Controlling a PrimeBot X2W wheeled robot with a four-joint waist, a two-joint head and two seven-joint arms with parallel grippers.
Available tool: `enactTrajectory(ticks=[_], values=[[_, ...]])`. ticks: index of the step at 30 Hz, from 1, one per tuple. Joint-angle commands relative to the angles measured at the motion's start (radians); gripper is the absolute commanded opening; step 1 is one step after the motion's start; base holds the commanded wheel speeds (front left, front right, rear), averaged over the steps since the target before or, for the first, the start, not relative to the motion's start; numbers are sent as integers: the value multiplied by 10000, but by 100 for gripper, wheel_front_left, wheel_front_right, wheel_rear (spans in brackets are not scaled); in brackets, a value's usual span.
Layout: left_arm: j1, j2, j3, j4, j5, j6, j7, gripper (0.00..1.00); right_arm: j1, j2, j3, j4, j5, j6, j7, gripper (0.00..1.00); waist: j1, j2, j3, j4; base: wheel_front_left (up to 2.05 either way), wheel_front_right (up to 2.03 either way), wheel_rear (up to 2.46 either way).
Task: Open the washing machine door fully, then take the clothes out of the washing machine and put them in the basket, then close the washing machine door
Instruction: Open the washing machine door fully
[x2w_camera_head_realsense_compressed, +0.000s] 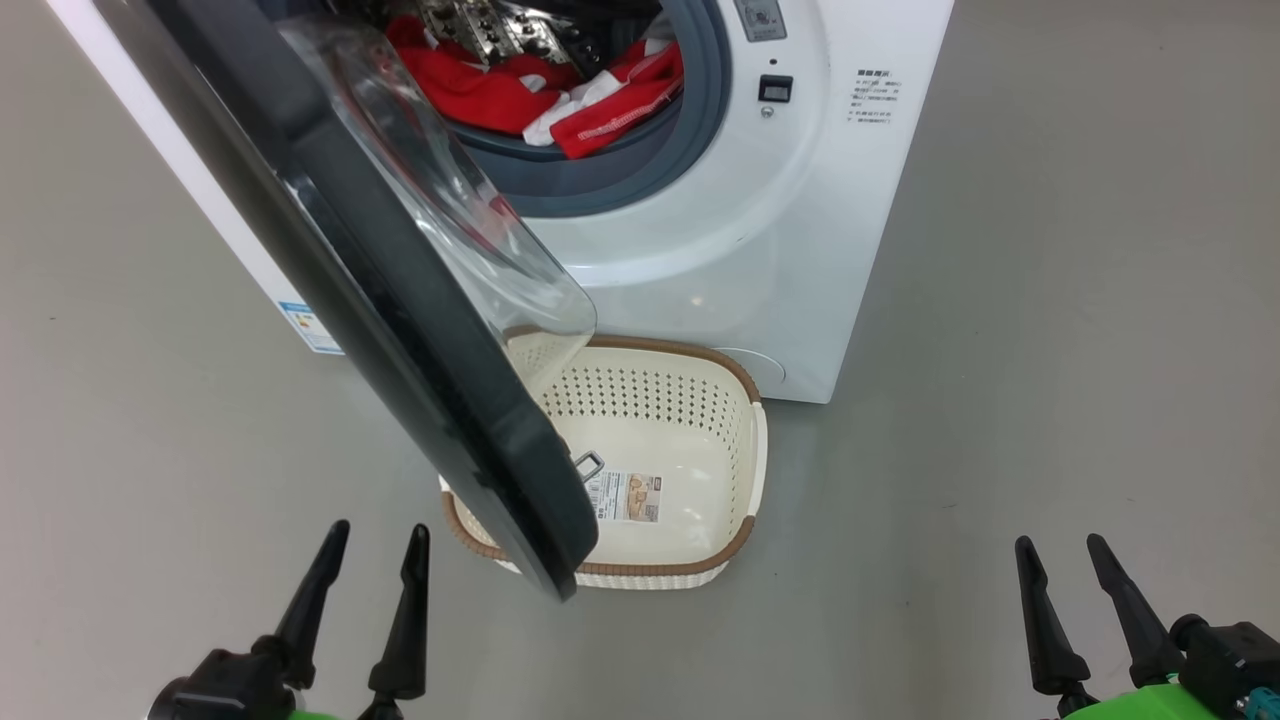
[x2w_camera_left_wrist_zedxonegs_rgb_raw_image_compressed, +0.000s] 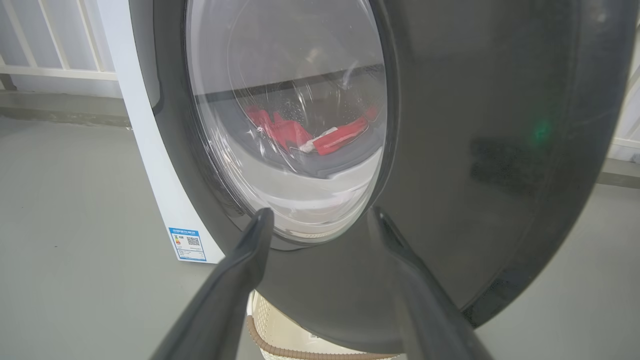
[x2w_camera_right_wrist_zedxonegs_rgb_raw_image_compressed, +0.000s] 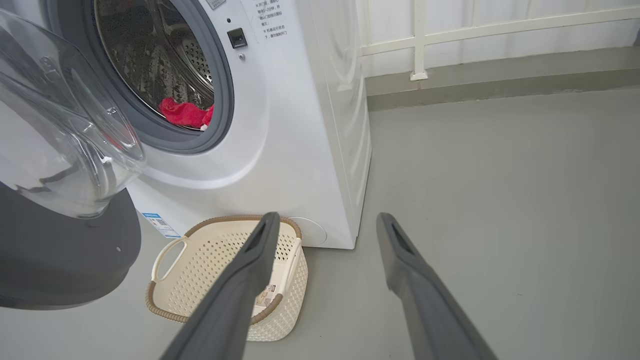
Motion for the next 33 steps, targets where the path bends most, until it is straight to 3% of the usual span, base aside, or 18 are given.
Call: enactTrajectory(ticks=[1,13,18,19,20,21,22,33], values=[[-60,116,333,-204,90,-54,-120,100,-108,-74,238,-225,-79,65,-64,100,0,0,6,-10,0,0,0],[-59,116,316,-178,97,-54,-120,100,-207,15,126,-370,-138,65,-64,100,0,0,-32,-32,0,0,0],[-33,116,306,-169,90,-54,-120,100,-463,32,371,-533,399,65,-64,100,0,0,-73,-13,0,0,0],[-22,116,309,-169,85,-54,-120,100,-550,33,504,-570,522,65,-64,91,0,0,-79,-9,0,0,0],[-13,116,307,-169,80,-54,-120,100,-657,34,632,-616,620,65,-64,50,0,0,-86,2,0,0,0],[-6,116,302,-166,74,-54,-120,100,-779,35,763,-649,697,65,-64,28,0,0,-93,15,0,0,0],[-2,116,295,-165,68,-54,-120,100,-923,35,876,-688,823,65,-64,0,0,0,-98,29,0,0,0],[103,116,173,-179,-30,-54,-120,100,-3004,-262,2738,-961,3146,65,-64,0,0,0,-186,427,0,0,0]])
